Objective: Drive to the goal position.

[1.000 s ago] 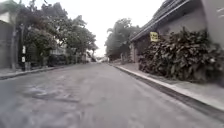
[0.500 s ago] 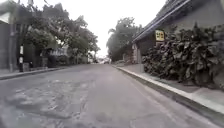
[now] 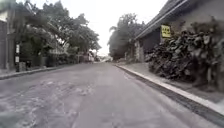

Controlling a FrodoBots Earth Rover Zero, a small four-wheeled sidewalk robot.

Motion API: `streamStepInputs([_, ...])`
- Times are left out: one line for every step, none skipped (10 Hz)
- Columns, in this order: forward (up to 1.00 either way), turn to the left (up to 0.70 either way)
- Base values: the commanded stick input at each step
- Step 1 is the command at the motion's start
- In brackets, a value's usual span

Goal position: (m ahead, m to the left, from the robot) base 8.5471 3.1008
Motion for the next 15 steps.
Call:
streamStepInputs([1.00,0.00])
streamStepInputs([1.00,0.00])
streamStepInputs([1.00,0.00])
streamStepInputs([1.00,0.00])
streamStepInputs([1.00,0.00])
streamStepInputs([1.00,0.00])
streamStepInputs([1.00,0.00])
streamStepInputs([1.00,0.00])
streamStepInputs([1.00,0.00])
streamStepInputs([1.00,-0.28])
streamStepInputs([1.00,-0.40])
streamStepInputs([1.00,-0.23])
streamStepInputs([1.00,-0.04])
streamStepInputs([1.00,-0.02])
streamStepInputs([1.00,0.00])
